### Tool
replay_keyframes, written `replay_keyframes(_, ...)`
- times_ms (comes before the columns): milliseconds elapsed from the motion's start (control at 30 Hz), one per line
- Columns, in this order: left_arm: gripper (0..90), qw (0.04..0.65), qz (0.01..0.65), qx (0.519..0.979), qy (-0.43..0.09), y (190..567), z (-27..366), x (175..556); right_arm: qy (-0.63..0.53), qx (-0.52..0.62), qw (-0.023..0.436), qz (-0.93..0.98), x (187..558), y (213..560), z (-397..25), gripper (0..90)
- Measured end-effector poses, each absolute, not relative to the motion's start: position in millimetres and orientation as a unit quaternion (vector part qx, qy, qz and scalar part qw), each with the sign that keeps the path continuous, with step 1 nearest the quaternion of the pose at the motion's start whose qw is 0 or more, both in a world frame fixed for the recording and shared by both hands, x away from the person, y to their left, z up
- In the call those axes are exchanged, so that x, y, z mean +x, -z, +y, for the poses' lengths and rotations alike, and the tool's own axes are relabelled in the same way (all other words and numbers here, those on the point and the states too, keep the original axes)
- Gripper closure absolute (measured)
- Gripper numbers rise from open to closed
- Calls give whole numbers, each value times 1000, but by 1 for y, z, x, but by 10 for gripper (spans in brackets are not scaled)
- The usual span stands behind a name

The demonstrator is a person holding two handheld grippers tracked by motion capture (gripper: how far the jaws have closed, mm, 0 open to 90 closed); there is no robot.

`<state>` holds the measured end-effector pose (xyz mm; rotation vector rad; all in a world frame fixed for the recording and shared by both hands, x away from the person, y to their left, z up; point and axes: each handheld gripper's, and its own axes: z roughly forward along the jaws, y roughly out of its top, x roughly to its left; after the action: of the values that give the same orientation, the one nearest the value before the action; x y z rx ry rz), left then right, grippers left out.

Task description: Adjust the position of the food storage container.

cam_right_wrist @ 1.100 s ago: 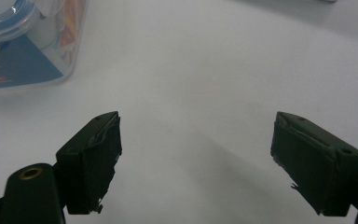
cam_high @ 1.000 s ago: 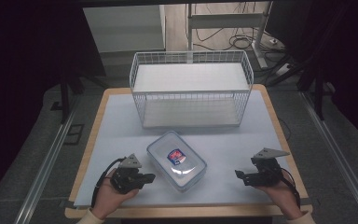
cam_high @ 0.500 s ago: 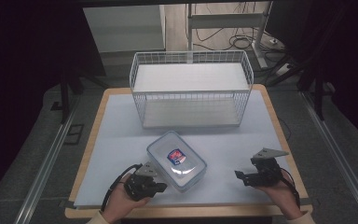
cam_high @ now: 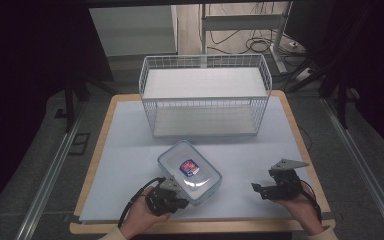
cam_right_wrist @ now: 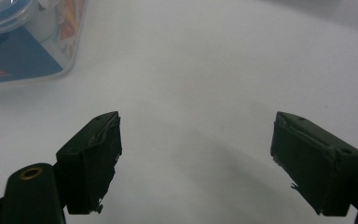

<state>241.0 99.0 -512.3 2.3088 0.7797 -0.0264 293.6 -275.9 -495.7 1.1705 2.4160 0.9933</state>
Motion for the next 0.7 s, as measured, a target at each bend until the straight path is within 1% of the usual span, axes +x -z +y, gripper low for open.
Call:
replay_keyframes(200,899,347,301,888,9,511,96,242,-341,406,137,837,293,496,-275,162)
replay_keyframes(700,899,358,303,883,9,511,75,255,-341,406,136,837,293,496,-275,163)
